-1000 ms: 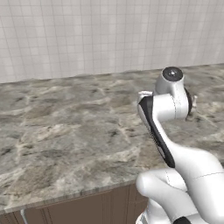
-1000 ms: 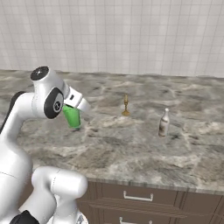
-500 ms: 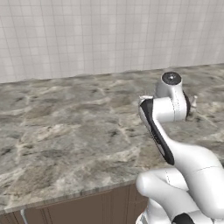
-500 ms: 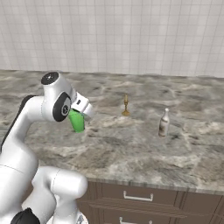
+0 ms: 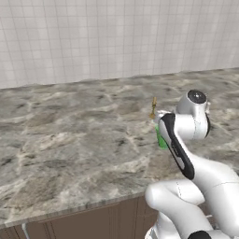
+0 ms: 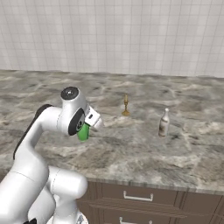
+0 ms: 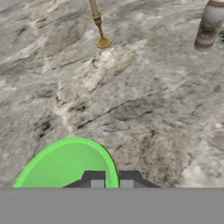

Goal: Open the cabinet directly in front. Then move the liquor and the cup to the dining counter with the candle on it.

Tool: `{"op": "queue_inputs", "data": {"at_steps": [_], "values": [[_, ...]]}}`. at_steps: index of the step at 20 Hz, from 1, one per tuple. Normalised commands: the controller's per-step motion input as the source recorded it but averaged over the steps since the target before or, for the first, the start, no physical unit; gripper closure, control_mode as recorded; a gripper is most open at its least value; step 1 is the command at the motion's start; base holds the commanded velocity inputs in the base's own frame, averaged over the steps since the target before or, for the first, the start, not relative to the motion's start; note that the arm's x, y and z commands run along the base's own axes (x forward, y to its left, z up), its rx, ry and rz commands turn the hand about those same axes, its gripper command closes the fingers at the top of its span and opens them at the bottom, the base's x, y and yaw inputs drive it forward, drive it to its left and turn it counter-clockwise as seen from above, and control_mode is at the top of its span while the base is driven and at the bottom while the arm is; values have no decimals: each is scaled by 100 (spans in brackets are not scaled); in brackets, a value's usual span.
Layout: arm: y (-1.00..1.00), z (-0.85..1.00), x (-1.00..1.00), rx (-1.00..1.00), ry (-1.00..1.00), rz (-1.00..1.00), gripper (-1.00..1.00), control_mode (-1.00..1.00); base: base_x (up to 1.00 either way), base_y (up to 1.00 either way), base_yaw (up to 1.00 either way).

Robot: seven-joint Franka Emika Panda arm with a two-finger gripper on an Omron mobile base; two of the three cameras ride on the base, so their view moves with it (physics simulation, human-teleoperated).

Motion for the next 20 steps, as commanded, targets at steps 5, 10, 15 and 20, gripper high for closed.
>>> {"op": "queue_inputs", "data": {"at_steps": [5,10,15,20], "values": [[0,-14,18,0,-6,0,100,-100,0,0,0],[0,-22,31,0,-8,0,100,-100,0,0,0],[0,-28,29,0,-3,0,100,-100,0,0,0],[0,-28,33,0,0,0,100,-100,0,0,0]]}}
